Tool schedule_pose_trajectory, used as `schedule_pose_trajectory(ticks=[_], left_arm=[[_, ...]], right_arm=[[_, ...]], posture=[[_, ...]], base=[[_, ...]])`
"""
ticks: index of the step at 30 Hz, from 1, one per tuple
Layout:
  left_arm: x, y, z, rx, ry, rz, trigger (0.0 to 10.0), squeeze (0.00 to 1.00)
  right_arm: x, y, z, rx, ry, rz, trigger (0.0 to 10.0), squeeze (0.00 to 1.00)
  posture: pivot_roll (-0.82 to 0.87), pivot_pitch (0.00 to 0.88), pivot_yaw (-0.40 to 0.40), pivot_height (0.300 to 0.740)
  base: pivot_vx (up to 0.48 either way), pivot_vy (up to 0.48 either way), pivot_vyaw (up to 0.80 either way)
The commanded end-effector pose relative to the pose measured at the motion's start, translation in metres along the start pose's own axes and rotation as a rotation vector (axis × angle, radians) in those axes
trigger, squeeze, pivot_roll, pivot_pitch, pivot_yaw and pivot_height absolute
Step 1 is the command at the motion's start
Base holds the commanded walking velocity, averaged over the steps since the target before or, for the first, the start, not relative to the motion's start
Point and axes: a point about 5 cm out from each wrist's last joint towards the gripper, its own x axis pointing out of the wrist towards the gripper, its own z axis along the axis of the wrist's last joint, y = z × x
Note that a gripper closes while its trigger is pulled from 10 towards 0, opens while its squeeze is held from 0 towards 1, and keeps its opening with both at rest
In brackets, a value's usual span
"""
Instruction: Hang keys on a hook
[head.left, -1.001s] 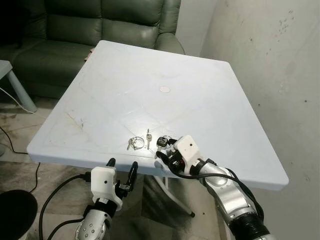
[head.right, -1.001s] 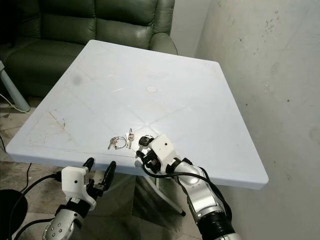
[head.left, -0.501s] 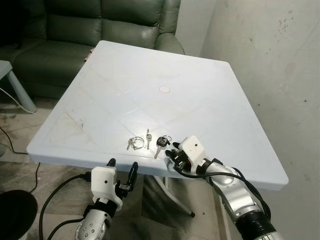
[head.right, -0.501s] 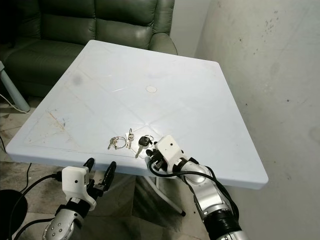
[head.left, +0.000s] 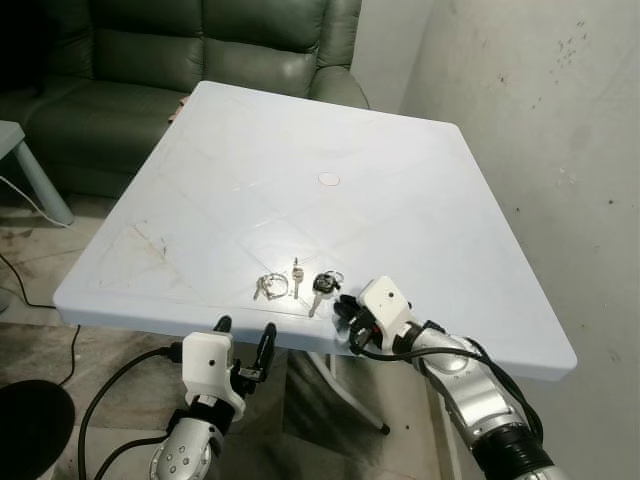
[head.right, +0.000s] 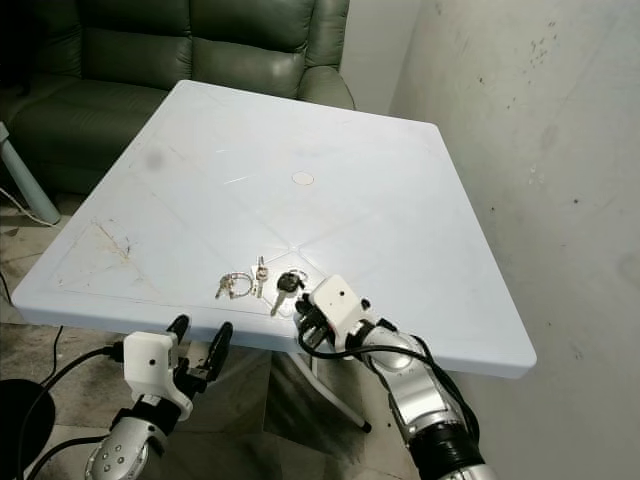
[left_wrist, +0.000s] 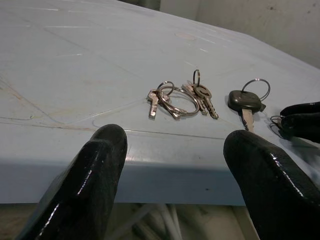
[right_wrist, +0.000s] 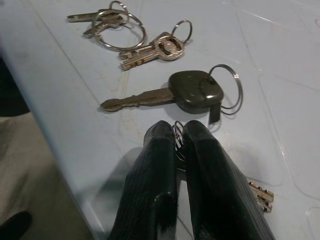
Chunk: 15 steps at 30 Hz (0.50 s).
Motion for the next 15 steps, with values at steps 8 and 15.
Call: schedule_pose_trajectory(ticks=[8, 15], left_arm=[[0.0002, -0.0021, 0.0030, -0.004, -0.006, 0.004, 10.0, 0.00], [0.0005, -0.0020, 0.0035, -0.011, -0.009, 0.007, 10.0, 0.00]], right_arm=[[-0.0003, -0.0048, -0.0010, -0.022, 0.033, -0.024, 10.0, 0.00], [0.0017, -0.0052, -0.0026, -0.033, 0.063, -0.039, 10.0, 0.00]], posture=[[0.01, 0.043, -0.134, 0.728], [0.01, 0.043, -0.136, 0.728]], base=[[0.000, 0.000, 0.00], [0.000, 0.000, 0.00]])
